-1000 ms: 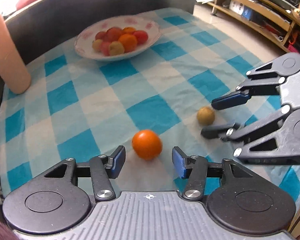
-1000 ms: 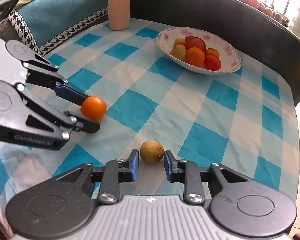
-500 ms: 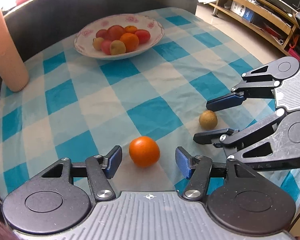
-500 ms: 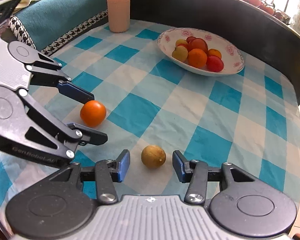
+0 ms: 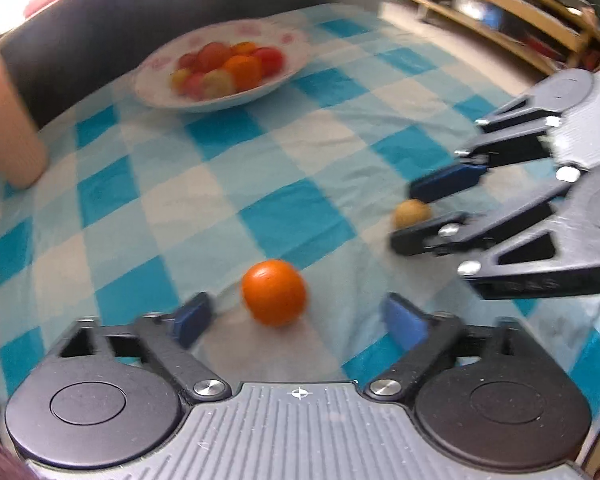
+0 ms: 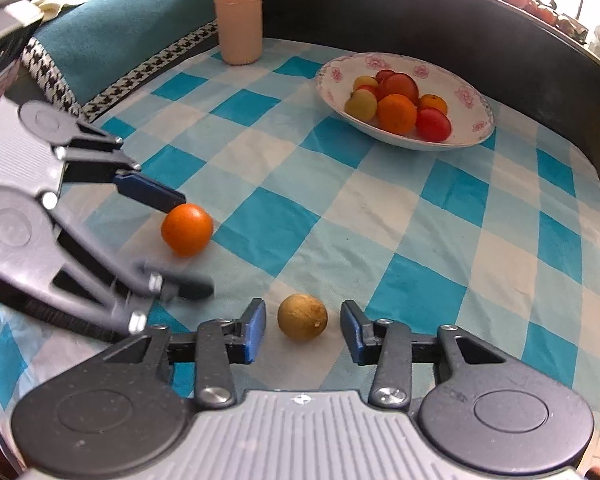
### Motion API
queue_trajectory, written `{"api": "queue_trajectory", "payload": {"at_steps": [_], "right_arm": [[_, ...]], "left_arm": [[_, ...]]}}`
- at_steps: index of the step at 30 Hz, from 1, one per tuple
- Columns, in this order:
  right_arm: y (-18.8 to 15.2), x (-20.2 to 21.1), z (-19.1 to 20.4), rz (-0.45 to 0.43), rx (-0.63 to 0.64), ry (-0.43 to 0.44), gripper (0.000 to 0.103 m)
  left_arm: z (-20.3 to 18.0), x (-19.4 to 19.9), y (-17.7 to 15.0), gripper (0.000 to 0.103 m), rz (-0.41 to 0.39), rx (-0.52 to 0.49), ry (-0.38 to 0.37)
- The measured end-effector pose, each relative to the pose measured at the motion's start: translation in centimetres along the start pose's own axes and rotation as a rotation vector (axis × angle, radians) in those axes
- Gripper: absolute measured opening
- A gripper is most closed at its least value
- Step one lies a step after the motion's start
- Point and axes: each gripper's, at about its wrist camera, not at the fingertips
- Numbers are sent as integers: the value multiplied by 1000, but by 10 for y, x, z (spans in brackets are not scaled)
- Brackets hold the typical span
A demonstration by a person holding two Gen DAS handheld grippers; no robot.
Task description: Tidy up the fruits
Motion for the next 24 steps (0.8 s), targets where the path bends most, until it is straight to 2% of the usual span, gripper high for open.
{"api": "queue_trajectory", "payload": {"at_steps": [3, 8, 10, 12, 15, 19, 21, 24], "right_arm": [[0, 0, -1, 3, 3, -2, 49], [2, 3, -4, 2, -9, 1, 43], [3, 4, -8, 1, -28, 7, 42], [3, 4, -8, 1, -30, 10, 42], [4, 4, -9, 4, -32, 9, 42], [6, 3, -11, 3, -39, 10, 41], [7, 3, -11, 1, -42, 9, 41], [9, 2, -10, 4, -42, 7, 41]], "left_arm": [[8, -2, 1, 103, 16, 47, -27], [7, 0, 2, 97, 9, 49, -4], [10, 2, 3, 80, -6, 64, -8], [13, 3, 6, 74, -10, 72, -14], [10, 3, 7, 75, -15, 55, -3], [9, 4, 10, 55, -21, 53, -30], [9, 4, 11, 53, -19, 55, -22], [12, 4, 10, 42, -15, 74, -12]]}}
Point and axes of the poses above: each gripper's, at about its wrist camera, not at the fingertips, and x roughly against the way its jaws point, z to its left, y to its top, and after that the axes turned 13 degrees about y, right-handed
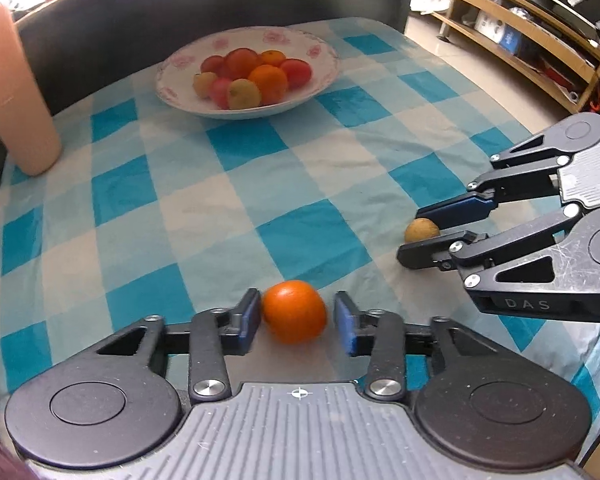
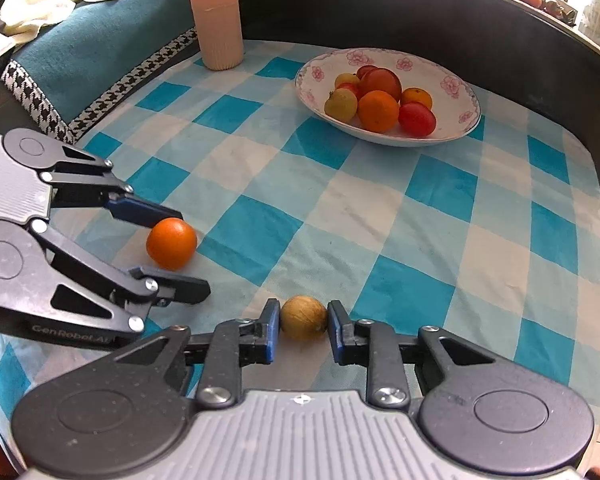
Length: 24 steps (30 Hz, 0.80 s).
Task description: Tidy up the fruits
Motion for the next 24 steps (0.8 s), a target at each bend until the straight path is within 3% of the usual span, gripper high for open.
{"api": "queue_trajectory", "payload": {"at_steps": [9, 24], "right_arm": [[3, -2, 2, 2, 8, -6, 41], [16, 1, 6, -31, 15, -10, 41]], "left_arm": [[2, 5, 7, 41, 3, 13, -35], [7, 9, 22, 41, -23, 34, -12]]}}
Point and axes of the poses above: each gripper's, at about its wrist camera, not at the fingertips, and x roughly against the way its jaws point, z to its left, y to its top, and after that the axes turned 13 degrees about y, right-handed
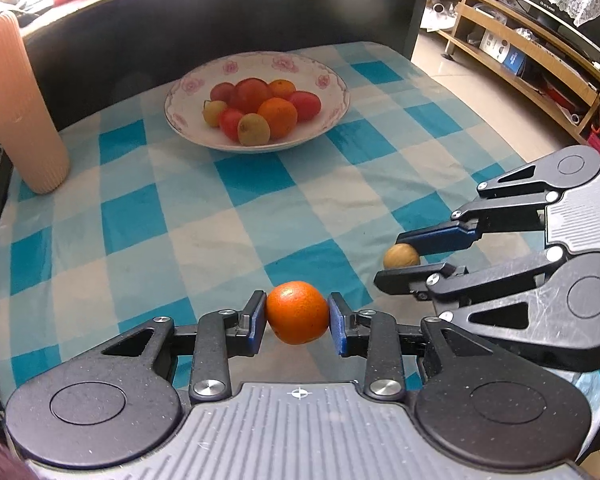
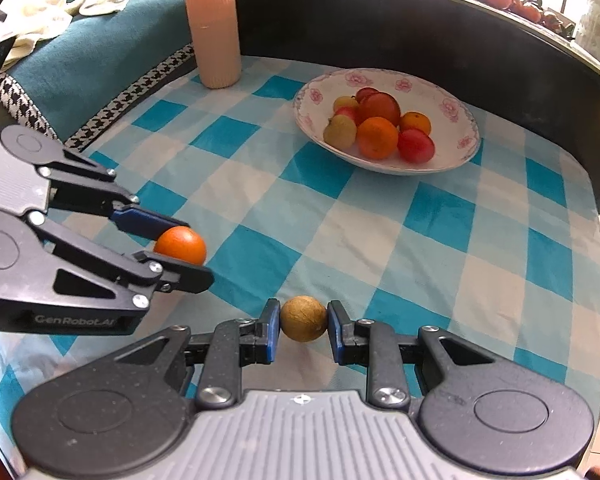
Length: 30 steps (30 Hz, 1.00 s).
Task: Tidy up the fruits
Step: 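Carry the orange tomato and brown fruit over the white plate with both tools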
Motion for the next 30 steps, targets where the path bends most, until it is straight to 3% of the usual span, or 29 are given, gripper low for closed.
{"api": "queue_trajectory", "payload": {"at_steps": [30], "right_arm": [[4, -3, 8, -9, 18, 10, 42]], "left_arm": [[-5, 7, 17, 41, -46, -9, 8]]}}
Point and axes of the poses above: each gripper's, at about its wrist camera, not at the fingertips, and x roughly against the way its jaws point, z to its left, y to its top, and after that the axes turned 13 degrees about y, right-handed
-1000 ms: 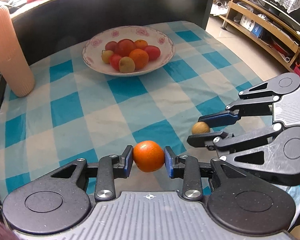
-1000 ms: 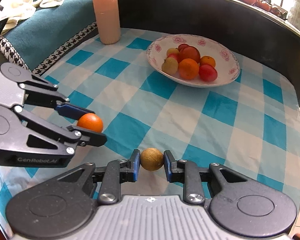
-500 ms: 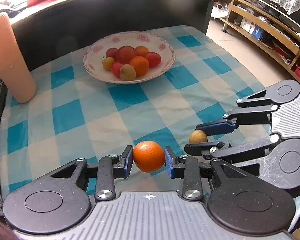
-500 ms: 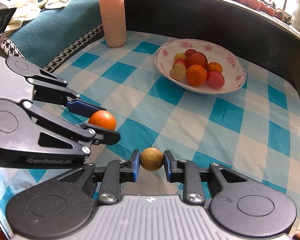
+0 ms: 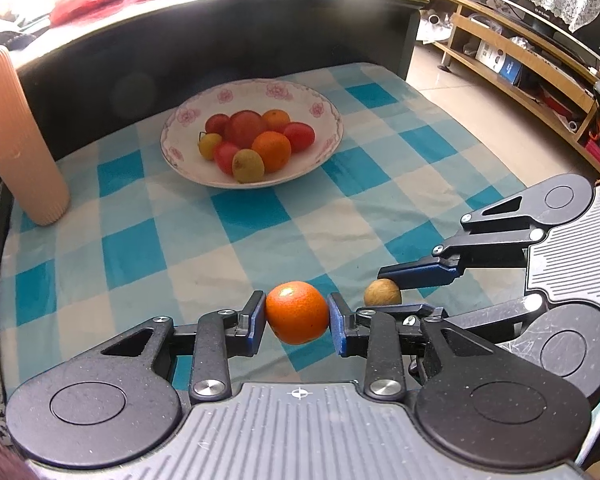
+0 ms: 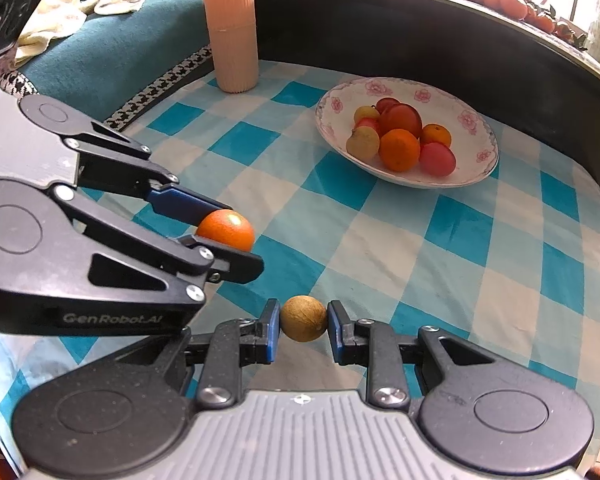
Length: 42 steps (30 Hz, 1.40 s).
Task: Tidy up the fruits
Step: 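Carry the orange tomato and brown fruit over the white plate with both tools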
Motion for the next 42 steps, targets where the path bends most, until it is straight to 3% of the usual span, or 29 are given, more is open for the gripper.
{"api": "queue_trajectory", "payload": {"at_steps": [14, 27, 33, 38, 42], "right_arm": [[11, 12, -8, -56, -22, -32, 41], [7, 18, -29, -51, -65, -60, 41], [5, 15, -27, -40, -63, -51, 41], [8, 11, -23, -32, -54, -46, 41], [10, 11, -21, -37, -53, -46, 41]], "left_arm": [[12, 5, 20, 41, -52, 35, 30], [14, -13, -22, 45, 65, -30, -3], [16, -24, -11, 47, 44, 8, 8], [13, -37, -10, 50, 81, 21, 14], [11, -34, -13, 40, 93, 24, 18]]}}
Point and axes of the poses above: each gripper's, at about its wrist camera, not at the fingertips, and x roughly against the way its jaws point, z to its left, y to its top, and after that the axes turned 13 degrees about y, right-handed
